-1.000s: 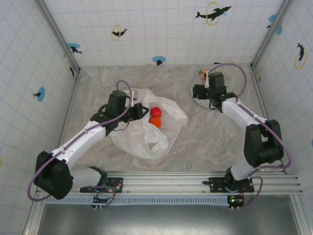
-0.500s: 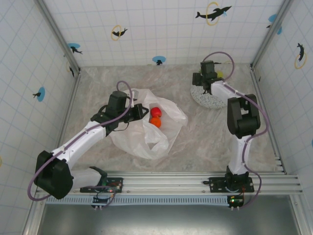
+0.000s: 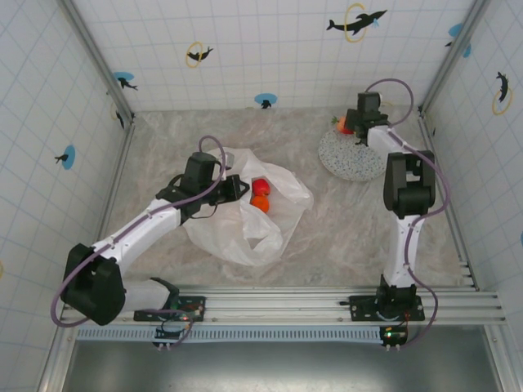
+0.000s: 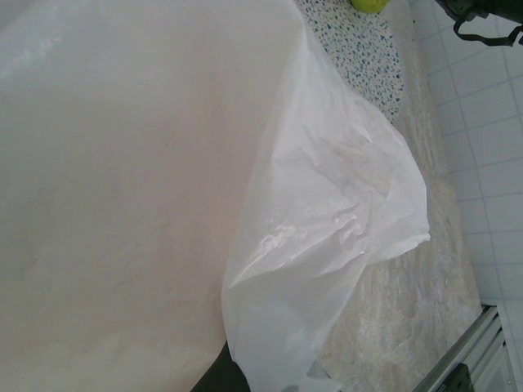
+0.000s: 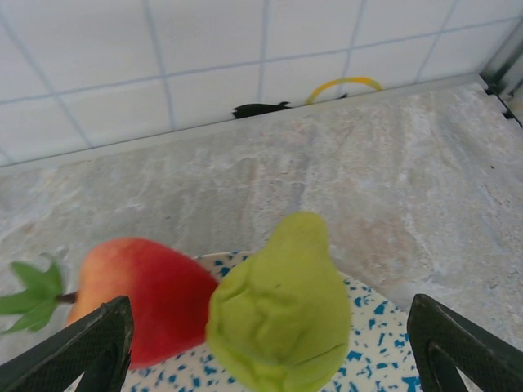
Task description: Place the fruits into the plastic bag
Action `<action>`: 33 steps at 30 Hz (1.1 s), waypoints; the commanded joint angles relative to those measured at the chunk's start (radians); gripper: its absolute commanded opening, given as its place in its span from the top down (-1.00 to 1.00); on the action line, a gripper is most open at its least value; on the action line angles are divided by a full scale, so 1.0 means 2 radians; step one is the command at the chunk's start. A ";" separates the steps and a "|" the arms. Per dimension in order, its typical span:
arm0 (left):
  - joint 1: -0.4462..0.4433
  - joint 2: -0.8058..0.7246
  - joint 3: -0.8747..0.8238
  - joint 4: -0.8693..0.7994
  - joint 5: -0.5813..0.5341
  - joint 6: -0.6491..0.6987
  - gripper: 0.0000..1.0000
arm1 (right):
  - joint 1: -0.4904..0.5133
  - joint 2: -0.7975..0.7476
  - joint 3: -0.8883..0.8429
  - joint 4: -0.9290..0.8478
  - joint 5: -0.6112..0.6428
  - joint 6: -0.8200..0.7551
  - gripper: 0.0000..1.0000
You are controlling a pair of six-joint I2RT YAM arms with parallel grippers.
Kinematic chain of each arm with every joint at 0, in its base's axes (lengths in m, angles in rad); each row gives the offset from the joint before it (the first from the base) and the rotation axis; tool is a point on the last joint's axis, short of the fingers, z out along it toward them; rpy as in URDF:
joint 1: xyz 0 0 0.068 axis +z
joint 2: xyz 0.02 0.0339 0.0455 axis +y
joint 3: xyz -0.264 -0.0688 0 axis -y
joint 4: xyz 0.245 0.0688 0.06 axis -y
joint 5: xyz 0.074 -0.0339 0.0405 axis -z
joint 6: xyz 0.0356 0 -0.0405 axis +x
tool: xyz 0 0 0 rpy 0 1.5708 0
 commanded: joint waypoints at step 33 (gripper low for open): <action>0.003 0.008 0.011 -0.006 0.006 0.015 1.00 | -0.034 0.086 0.070 -0.016 -0.066 0.065 -0.36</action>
